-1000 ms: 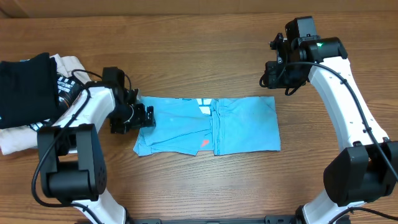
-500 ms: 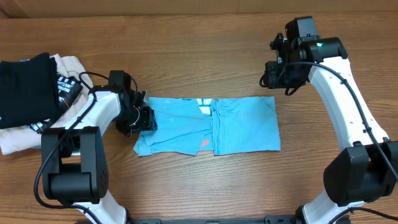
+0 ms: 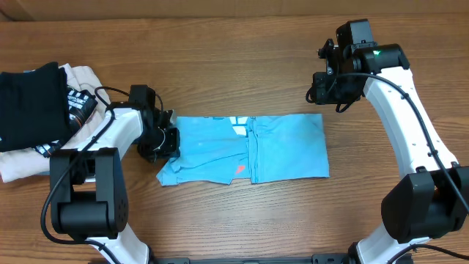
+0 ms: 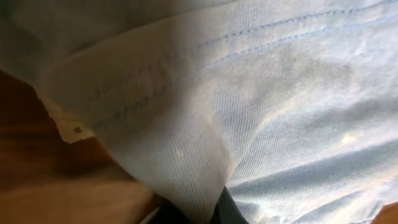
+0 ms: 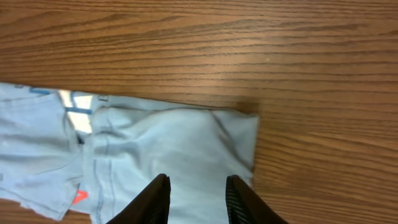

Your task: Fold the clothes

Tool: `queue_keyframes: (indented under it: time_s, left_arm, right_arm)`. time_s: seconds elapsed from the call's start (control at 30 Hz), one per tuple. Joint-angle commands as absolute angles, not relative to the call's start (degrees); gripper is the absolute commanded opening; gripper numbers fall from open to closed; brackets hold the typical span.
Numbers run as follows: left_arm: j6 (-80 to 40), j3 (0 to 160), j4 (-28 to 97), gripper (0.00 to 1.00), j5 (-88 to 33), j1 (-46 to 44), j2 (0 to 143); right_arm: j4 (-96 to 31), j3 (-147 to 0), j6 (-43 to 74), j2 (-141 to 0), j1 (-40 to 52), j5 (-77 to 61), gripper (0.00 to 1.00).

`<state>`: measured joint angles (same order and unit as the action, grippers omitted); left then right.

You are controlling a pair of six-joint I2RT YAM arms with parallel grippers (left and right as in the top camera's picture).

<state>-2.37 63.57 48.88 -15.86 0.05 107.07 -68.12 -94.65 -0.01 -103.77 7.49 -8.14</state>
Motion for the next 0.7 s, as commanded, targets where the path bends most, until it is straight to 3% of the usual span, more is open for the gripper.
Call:
queue_keyframes:
  time_s: [0.0, 0.37, 0.67]
  left_arm:
    - [-1.2, 69.3, 53.2, 0.04, -6.1, 2.6, 108.1]
    - [-1.3, 92.8, 67.7, 0.04, -4.3, 11.1, 108.1]
    - [-5.5, 96.5, 77.0, 0.04, -5.8, -1.8, 108.1]
  right_arm:
    - [-67.9, -95.3, 0.0, -103.1, 7.3, -5.8, 0.33]
    - [-67.9, -95.3, 0.0, -103.1, 7.3, -5.8, 0.33]
    - [-68.5, -95.3, 0.0, -103.1, 7.3, -5.9, 0.34]
